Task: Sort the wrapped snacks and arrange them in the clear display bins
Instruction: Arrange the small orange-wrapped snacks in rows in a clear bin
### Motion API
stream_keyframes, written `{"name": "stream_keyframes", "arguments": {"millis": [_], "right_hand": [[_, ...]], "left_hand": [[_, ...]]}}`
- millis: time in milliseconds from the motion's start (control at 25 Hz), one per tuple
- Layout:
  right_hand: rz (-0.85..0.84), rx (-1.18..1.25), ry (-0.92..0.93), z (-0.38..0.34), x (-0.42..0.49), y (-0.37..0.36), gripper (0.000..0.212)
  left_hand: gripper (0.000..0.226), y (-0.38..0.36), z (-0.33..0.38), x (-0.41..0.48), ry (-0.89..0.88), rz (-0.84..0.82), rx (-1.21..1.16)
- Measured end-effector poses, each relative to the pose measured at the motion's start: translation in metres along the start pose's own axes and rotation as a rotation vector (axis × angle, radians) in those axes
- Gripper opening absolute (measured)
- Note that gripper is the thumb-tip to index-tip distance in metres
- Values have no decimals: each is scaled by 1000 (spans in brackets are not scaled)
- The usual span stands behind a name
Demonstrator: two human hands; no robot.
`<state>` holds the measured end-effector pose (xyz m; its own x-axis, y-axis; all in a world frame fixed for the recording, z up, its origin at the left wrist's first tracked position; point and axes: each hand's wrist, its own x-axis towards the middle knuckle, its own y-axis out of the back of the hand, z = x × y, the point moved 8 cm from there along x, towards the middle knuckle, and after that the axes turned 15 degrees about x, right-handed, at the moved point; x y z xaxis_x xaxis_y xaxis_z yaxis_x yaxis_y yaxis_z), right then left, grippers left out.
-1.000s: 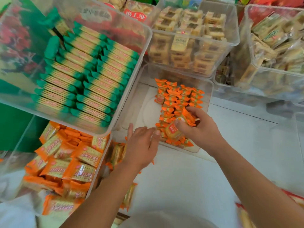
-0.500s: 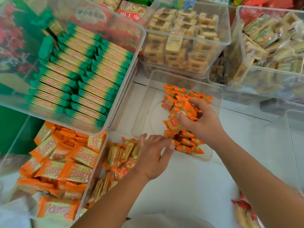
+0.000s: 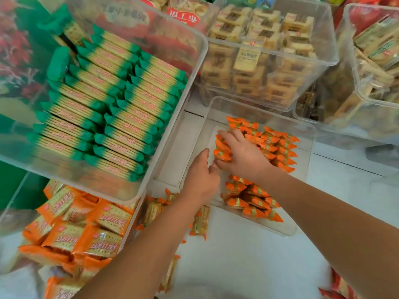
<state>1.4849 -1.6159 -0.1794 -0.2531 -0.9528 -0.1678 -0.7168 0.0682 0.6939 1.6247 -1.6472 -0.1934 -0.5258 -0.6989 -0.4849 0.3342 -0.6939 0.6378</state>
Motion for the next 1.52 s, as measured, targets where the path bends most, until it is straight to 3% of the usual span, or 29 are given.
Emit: {"name": "stream_keyframes", "arguments": {"millis": [200, 320, 440, 640, 760, 1000, 1160, 1240, 1320, 1440, 1520], "right_hand": [[-1, -446, 122, 14, 6, -9, 86], [29, -497, 81, 17, 6, 3, 88], [84, -337, 13, 22, -2, 27, 88], [365, 28, 38, 33, -50, 73, 48], [413, 124, -27, 25, -76, 75, 41], [417, 194, -70, 9, -100, 63, 41], [459, 223, -75, -12, -126, 64, 38], [470, 263, -81, -26, -145, 54, 38], [448, 295, -81, -44, -166, 33, 35], [341, 353, -91, -66, -196, -17, 33], [182, 373, -192, -67, -211, -63, 28]], "left_hand": [[67, -24, -9, 44, 5, -111, 252], [73, -33, -7, 61, -28, -105, 283], [68, -39, 6, 69, -109, -74, 159], [72, -51, 10, 79, -212, -116, 98], [68, -61, 6, 79, -221, -182, 83], [45, -40, 6, 71, -98, -20, 376], [39, -20, 18, 38, -114, -44, 243], [45, -1, 17, 12, -107, 1, 145], [35, 22, 13, -25, -140, 107, 23], [18, 50, -13, -103, -170, 262, -133], [15, 51, -53, -155, -126, 301, -207]]}}
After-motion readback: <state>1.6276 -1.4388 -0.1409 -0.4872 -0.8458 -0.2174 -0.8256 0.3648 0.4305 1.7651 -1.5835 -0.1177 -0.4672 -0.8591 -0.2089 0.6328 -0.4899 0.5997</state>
